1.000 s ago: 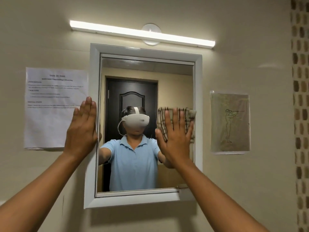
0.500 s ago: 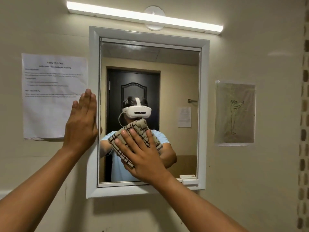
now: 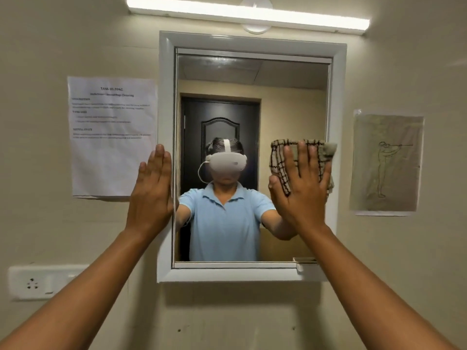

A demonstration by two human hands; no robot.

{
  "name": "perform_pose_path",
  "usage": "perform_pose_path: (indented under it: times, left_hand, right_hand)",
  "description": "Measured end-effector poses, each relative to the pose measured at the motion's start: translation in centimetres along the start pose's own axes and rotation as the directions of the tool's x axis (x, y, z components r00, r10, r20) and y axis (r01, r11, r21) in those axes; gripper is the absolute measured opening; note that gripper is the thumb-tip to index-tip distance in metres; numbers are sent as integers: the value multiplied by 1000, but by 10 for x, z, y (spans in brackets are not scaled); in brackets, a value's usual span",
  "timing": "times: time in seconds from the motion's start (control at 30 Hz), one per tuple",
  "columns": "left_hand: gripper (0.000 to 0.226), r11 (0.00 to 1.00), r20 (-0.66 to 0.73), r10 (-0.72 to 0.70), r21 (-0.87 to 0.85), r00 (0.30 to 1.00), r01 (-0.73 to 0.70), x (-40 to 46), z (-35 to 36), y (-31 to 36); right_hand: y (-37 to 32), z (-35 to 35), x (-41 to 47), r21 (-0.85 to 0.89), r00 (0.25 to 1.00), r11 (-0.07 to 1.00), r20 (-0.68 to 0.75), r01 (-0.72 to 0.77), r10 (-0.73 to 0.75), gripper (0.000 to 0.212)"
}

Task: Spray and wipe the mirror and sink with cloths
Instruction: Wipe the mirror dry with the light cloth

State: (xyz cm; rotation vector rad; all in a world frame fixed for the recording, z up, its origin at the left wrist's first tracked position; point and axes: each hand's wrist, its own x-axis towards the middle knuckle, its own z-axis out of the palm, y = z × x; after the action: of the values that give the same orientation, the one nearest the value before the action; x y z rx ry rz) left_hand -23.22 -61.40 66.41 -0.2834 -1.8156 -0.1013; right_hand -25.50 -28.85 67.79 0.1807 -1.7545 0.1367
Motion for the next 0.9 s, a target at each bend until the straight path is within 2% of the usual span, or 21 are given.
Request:
perform_pose_path:
  times: [0.2,0.3,0.37,0.5,0.6,0.73,0.9]
  left_hand:
    - [63,1000,30,-13,-18,999,14,-19,3,5]
    - [76,999,55,-22,-49,998,24,-26,2,9]
    - [76,997,69,-22,-69,997,27,-31,2,11]
    - [62,996,59,-9,-83,998,14,-43,6,7]
    - [64,995,51,9,-95,999,-4,-50,9,4]
    - [68,993,62,28,-114,998,-21,-57,11,1]
    - [83,991,61,35,-128,998,-27,-65,14,-4]
  right_hand:
    - [-4,5,-77,-7,984,985,59,-170,170,70]
    - [-24,9,-103,32,954,957,94,-287,283,71]
    - [-35,11,-103,36,943,947,114,-319,313,72]
    - [-60,14,-79,12,974,981,117,-195,192,74]
    - [-100,15,-43,37,993,999,113,-17,13,73]
    - [-162,20,7,87,982,983,79,164,-171,70]
    - [-187,24,10,90,972,973,84,212,-219,66]
